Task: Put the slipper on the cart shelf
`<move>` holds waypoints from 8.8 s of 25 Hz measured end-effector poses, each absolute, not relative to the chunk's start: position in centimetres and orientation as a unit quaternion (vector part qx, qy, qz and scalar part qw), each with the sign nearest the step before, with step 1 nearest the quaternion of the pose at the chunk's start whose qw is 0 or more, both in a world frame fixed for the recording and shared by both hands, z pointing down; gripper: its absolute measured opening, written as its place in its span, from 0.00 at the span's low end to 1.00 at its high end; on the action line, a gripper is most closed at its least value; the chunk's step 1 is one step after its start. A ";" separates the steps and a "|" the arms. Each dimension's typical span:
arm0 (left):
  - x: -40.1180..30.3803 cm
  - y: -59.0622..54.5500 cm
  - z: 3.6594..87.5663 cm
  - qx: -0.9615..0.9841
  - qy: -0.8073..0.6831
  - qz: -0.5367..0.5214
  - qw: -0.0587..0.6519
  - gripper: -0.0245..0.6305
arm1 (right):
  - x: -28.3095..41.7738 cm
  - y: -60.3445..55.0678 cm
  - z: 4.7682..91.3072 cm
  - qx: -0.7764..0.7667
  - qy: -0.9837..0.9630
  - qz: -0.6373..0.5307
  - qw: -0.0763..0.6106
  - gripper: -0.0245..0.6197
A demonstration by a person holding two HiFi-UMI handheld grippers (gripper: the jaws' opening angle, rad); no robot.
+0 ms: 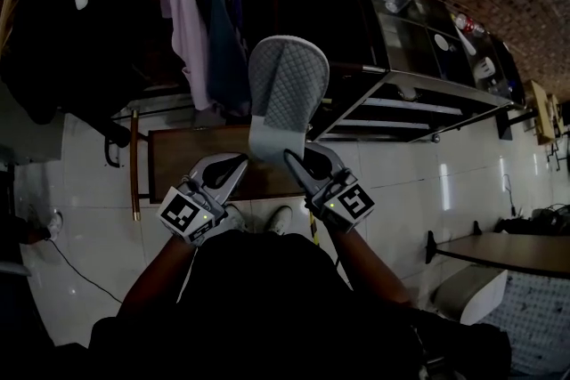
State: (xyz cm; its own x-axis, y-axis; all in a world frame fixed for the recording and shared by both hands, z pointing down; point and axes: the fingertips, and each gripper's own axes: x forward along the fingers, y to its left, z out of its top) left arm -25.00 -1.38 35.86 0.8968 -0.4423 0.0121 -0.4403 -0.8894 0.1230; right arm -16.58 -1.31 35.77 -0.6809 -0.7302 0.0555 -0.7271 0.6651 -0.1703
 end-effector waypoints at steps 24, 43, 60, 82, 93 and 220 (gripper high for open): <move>-20.5 0.8 38.7 0.993 -0.092 0.001 0.078 0.04 | -11.7 2.8 37.7 -0.539 0.837 -0.091 -0.014 0.14; 0.3 9.9 37.7 0.994 -0.082 0.041 0.055 0.04 | 8.5 11.7 37.7 -0.537 0.840 -0.080 0.027 0.14; 12.4 13.3 39.3 0.992 -0.077 0.071 0.067 0.04 | 20.8 14.3 40.5 -0.534 0.839 -0.099 0.026 0.14; 15.9 4.6 41.4 0.997 -0.018 0.046 0.062 0.04 | 22.0 7.4 50.4 -0.469 0.850 -0.239 -0.026 0.14; 18.9 2.1 42.9 0.995 -0.063 0.043 0.058 0.04 | 25.0 5.9 59.2 -0.405 0.822 -0.400 -0.020 0.14; 12.2 -1.9 40.5 0.917 -0.389 0.038 0.074 0.04 | 17.6 -1.5 43.4 -0.230 0.969 -0.071 -0.059 0.04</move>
